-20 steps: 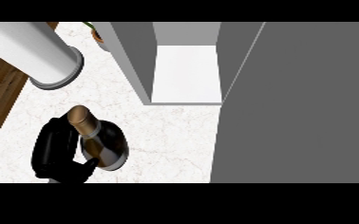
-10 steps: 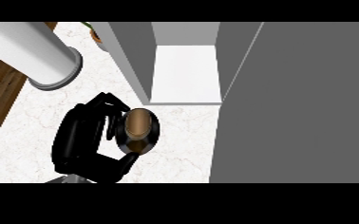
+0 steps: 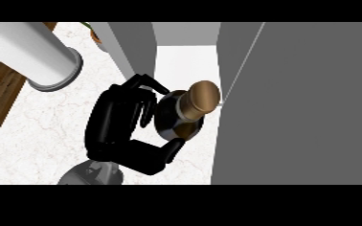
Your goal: Pick up the wine, place it into the cabinet and close the cabinet
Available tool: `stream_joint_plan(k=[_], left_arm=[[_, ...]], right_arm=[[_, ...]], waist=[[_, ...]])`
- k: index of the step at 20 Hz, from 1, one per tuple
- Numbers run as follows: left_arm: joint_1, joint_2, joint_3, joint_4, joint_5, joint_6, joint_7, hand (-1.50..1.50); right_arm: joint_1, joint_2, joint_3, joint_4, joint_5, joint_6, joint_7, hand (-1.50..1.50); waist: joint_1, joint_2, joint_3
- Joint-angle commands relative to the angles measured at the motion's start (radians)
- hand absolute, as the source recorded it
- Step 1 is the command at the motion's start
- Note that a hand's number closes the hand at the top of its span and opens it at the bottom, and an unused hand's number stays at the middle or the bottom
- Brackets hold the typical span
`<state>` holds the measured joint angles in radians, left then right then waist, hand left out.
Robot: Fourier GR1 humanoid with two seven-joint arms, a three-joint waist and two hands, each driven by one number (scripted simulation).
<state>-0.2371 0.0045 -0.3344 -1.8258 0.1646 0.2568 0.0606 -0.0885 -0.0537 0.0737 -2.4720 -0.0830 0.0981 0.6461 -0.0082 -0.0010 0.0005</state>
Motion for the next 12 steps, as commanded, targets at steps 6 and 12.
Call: stream_joint_plan(k=[6,12], left_arm=[[-0.195,-0.004,-0.086,0.138,-0.002,0.218,-0.005,1.5],[-0.264,-0.004,-0.1,0.165,-0.019,0.283,0.047,1.5]], right_arm=[[0.04,-0.024,-0.076,-0.123,-0.149,0.015,0.057,-1.5],[0.01,-0.014,-0.047,-0.098,-0.104,0.005,0.071,-1.5]], waist=[[-0.005,0.001,0.0],[0.001,0.0,0.0]])
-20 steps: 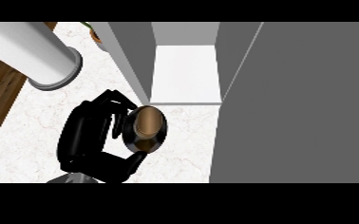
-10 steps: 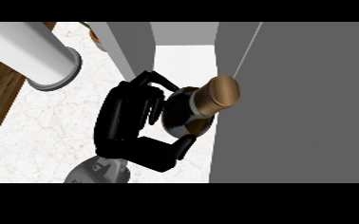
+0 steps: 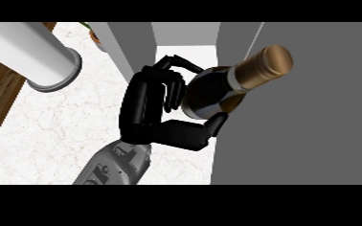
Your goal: Pick up the wine, place it into the cabinet and close the cabinet
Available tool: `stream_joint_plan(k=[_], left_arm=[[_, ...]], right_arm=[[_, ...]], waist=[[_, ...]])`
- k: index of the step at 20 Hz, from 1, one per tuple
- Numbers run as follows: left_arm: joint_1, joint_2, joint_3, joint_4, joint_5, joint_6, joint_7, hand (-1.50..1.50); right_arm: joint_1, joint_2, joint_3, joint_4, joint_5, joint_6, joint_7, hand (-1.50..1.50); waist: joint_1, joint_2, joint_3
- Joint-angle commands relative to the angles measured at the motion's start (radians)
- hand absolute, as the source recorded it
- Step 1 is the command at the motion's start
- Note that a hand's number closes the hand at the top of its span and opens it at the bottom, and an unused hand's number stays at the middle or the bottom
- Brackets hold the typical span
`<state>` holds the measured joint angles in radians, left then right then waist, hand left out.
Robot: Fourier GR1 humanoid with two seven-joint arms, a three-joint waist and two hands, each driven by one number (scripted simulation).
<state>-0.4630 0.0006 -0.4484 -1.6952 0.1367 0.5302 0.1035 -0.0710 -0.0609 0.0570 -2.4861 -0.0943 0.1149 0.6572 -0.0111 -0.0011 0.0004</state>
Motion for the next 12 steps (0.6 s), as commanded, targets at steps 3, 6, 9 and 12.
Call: stream_joint_plan(k=[3,6,9,12], left_arm=[[-0.123,-0.001,0.012,0.123,0.004,0.061,-0.017,1.5],[-0.119,-0.001,0.064,0.188,0.024,0.021,-0.098,1.5],[-0.142,-0.001,-0.02,0.23,0.036,0.122,-0.139,1.5],[-0.152,-0.001,-0.006,0.239,0.118,0.117,-0.123,1.5]], right_arm=[[0.044,0.007,-0.04,-0.091,-0.088,0.017,-0.017,-1.5],[0.001,0.013,0.008,-0.098,-0.065,-0.001,0.047,-1.5],[0.004,-0.006,-0.035,-0.084,-0.104,0.013,0.035,-1.5],[-0.034,-0.023,-0.058,-0.055,-0.091,0.013,0.035,-1.5]], waist=[[-0.004,0.001,0.0],[-0.002,0.002,-0.001],[-0.007,0.002,0.0],[-0.001,0.002,0.0]])
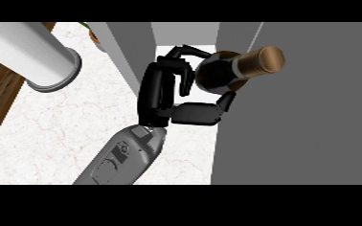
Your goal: Pick up the wine, place it into the cabinet and close the cabinet
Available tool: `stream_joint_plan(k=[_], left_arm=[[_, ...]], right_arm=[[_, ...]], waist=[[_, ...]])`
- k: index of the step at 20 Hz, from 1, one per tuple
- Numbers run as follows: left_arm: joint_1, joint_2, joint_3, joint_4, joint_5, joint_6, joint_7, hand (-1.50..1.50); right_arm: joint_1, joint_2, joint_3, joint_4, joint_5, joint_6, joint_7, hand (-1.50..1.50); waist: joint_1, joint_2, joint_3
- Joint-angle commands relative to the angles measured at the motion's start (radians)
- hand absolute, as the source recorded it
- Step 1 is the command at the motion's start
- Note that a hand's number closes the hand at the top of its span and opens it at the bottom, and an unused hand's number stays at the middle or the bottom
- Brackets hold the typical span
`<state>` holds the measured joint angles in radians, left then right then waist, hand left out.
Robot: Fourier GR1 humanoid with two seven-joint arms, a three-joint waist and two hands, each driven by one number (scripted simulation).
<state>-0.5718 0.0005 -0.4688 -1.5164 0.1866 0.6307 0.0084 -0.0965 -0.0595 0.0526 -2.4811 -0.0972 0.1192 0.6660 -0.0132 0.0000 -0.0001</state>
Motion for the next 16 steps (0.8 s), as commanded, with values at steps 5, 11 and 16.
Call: stream_joint_plan(k=[5,11,16], left_arm=[[0.076,0.0,-0.042,0.082,0.159,0.018,-0.185,1.5],[0.064,0.0,-0.026,0.207,0.145,0.005,-0.291,1.5],[0.031,0.0,-0.021,0.326,0.115,0.013,-0.359,1.5]], right_arm=[[0.065,0.019,0.026,-0.113,-0.035,-0.004,0.024,-1.5],[0.118,0.007,0.016,-0.112,-0.061,0.04,-0.024,-1.5],[0.031,-0.009,-0.034,-0.093,-0.084,0.017,0.026,-1.5]], waist=[[-0.001,0.0,0.0],[-0.002,0.001,0.0],[-0.002,0.001,0.0]])
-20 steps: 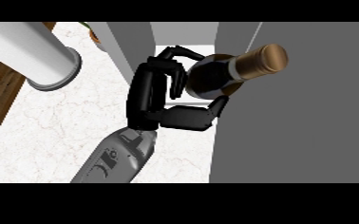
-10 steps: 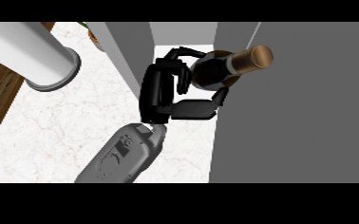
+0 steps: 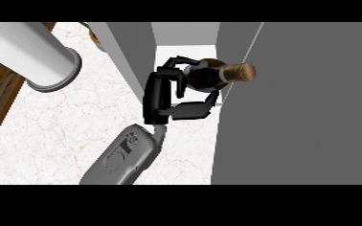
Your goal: Pick up the wine, place it into the cabinet and close the cabinet
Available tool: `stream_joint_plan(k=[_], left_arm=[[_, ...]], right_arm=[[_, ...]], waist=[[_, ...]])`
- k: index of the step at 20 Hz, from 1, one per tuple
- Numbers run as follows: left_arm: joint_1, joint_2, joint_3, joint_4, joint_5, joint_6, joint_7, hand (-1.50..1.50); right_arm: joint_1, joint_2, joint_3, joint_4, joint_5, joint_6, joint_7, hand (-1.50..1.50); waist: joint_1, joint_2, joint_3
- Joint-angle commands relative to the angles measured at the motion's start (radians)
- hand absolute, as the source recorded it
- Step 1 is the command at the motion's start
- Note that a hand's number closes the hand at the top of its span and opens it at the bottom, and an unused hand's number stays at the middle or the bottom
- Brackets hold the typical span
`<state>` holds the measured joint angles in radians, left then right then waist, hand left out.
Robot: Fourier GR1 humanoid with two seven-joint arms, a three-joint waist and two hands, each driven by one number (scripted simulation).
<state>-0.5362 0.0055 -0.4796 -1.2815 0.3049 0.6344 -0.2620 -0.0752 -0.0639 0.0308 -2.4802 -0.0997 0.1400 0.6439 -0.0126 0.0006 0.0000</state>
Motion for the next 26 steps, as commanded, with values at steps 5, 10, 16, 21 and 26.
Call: stream_joint_plan(k=[5,10,16,21,26], left_arm=[[-0.046,-0.005,-0.001,0.112,0.007,0.029,-0.073,1.5],[-0.044,-0.006,0.065,0.189,0.025,-0.001,-0.155,1.5],[-0.09,0.018,0.144,0.186,0.049,-0.059,-0.121,1.5],[-0.148,-0.005,0.144,0.344,0.11,-0.063,-0.188,1.5],[-0.181,-0.005,0.206,0.436,0.114,-0.159,-0.207,1.5]], right_arm=[[-0.022,-0.039,-0.107,-0.098,-0.182,0.006,0.074,-1.5],[0.005,-0.008,-0.073,-0.027,-0.116,0.023,-0.025,-1.5],[0.065,0.043,0.074,-0.113,0.0,-0.009,0.022,-1.5],[-0.014,0.034,0.062,-0.115,-0.009,-0.05,0.094,-1.5],[0.023,0.019,0.003,-0.073,-0.077,-0.004,0.014,-1.5]], waist=[[0.0,-0.001,0.0],[0.004,0.0,0.0],[0.006,-0.002,0.0],[-0.003,0.0,-0.001],[-0.001,0.001,0.0]])
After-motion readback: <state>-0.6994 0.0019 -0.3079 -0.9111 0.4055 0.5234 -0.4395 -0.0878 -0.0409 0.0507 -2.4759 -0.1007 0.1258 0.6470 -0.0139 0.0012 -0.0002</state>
